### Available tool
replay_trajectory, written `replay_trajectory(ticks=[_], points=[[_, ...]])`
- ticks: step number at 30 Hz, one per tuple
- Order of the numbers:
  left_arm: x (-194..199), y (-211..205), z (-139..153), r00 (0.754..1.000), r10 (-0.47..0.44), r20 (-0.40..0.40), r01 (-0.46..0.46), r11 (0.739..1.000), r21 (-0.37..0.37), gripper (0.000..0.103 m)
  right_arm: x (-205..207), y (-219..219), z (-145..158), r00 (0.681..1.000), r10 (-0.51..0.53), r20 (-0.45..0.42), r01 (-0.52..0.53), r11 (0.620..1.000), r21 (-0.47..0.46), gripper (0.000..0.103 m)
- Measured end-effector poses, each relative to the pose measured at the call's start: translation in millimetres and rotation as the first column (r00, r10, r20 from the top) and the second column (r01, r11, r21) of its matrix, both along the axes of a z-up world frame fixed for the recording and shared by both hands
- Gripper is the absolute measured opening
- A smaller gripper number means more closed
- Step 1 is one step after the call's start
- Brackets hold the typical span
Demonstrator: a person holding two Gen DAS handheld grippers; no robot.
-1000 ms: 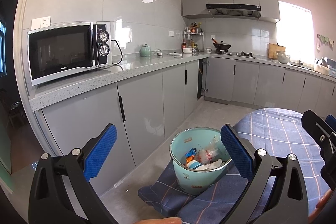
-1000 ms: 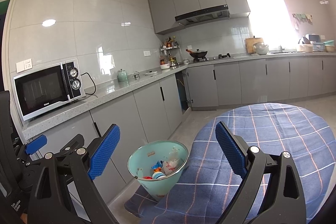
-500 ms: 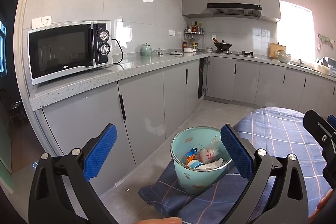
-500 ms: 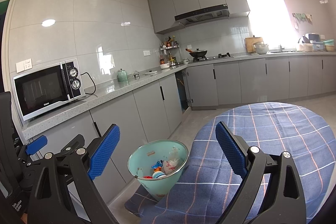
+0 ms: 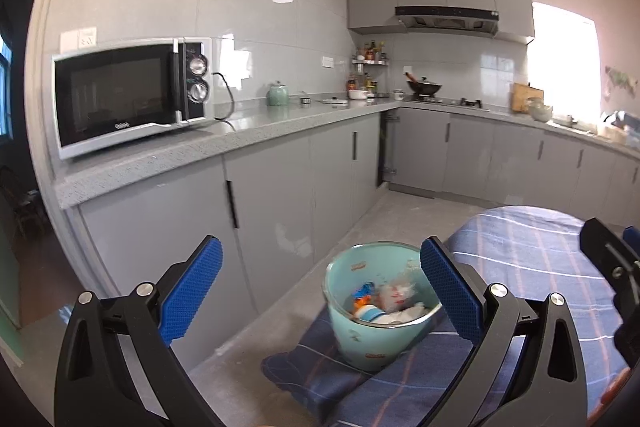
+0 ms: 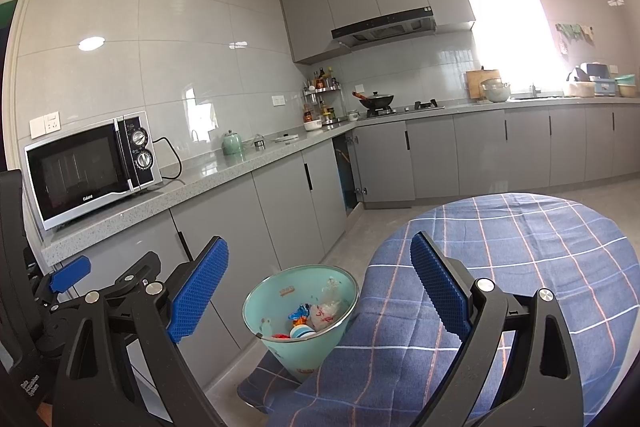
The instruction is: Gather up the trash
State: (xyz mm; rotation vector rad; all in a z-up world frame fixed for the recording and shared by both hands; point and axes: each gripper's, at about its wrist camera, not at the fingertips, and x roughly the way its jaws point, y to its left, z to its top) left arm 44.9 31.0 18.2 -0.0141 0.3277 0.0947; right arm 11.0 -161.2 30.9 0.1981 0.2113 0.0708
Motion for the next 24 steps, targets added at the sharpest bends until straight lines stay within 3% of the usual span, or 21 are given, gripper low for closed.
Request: replay_trajectory(ticks=[10,24], points=[[3.8,-5.0,-6.3,1.000,0.011,-0.029,-0.010,0.999,0.036,0.097,0.5,-0.4,-1.9,1.000,-0.002,-0.006,0.002,1.000,-0.001,0.091],[7.2,-0.5,-7.8,0.998,0.038,-0.047,-0.038,0.999,0.016,0.097,2.7,-1.3,-7.2,1.000,-0.005,-0.022,0.005,1.000,0.003,0.091]])
